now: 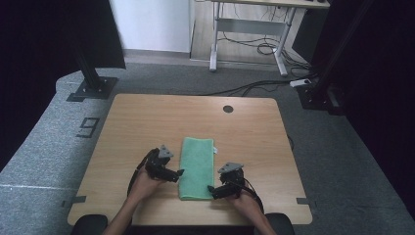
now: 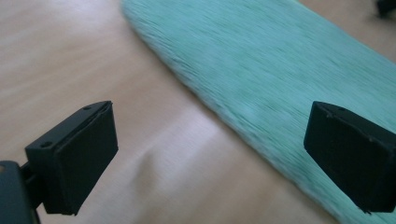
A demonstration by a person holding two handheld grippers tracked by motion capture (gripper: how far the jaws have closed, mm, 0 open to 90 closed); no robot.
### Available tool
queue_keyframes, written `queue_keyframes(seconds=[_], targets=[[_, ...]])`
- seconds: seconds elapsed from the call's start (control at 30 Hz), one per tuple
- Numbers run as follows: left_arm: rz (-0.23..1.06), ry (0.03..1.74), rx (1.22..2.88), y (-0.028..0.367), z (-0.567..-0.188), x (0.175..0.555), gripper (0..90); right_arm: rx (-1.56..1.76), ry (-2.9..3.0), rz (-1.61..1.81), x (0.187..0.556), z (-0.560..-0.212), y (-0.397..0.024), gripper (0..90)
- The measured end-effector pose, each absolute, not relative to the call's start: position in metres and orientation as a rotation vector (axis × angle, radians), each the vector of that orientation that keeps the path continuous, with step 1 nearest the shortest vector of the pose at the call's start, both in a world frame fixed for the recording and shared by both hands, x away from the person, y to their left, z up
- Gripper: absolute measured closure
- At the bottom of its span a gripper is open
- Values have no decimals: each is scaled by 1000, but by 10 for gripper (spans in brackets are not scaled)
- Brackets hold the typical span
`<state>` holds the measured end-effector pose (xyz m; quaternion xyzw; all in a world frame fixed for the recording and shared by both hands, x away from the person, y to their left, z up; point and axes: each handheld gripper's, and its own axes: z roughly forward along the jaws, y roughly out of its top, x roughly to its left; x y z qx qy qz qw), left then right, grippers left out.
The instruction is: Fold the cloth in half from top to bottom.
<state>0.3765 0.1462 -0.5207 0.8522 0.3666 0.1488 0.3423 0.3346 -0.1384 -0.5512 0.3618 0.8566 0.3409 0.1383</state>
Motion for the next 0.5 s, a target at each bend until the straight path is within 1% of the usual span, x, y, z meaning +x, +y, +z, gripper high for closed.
queue_keyframes(seconds=[0.23,0.5], targets=[[417,1004,2200,145,-531,402,27,1042,2474,1000,334,-552,-139,29],[396,1020,2226,139,-547,410,22,1039,2474,1002,334,-552,-139,30]])
